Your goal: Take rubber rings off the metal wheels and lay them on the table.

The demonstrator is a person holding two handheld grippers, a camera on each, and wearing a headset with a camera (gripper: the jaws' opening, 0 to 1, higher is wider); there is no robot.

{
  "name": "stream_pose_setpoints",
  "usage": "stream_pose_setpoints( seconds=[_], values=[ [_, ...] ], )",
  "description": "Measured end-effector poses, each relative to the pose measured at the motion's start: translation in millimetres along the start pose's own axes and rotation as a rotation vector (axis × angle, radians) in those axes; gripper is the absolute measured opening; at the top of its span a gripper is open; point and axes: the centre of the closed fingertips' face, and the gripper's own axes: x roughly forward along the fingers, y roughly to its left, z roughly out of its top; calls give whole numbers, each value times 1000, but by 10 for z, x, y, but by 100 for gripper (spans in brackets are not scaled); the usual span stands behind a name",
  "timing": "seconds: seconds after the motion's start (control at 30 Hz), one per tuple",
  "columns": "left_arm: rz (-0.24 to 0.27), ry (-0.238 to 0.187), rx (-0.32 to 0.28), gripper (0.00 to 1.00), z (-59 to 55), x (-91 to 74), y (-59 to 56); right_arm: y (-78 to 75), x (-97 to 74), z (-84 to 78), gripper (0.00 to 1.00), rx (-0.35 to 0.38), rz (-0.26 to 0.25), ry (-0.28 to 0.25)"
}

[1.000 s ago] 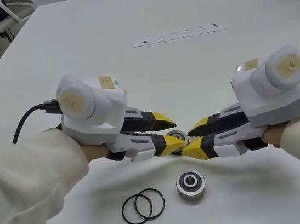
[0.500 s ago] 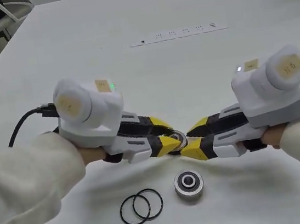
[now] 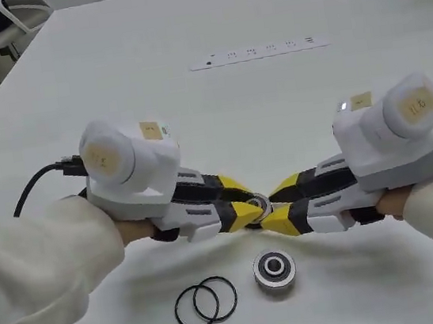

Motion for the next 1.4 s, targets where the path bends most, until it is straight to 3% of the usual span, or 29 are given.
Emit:
stream_pose_setpoints(
  seconds=[0.2, 0.3, 0.47, 0.7, 1.0, 1.07, 1.27, 1.4],
  values=[
    [7, 4, -4, 15, -2, -4, -2, 20, -24, -34, 13, -17, -6, 16],
    [6, 4, -6, 15, -3, -9, -12, 3, -31, -52, 4, -34, -20, 27],
    [9, 0, -9, 15, -1, -11, -19, -14, -19, -59, 4, -22, -27, 36],
    [14, -3, -6, 14, -3, -13, -27, -33, -7, -71, 5, 79, -20, 44],
    [14, -4, 0, 14, -4, -17, -36, -34, -6, -69, 0, 114, -11, 42],
    [13, -6, -1, 14, -6, -17, -32, -20, 0, -62, 0, 72, -20, 46],
    [16, -4, 15, 14, -10, -19, -31, -71, -24, -77, 0, 127, -66, 51],
    [20, -10, 11, 14, -10, -22, -33, -67, -36, -69, 0, 159, -62, 37]
  ],
)
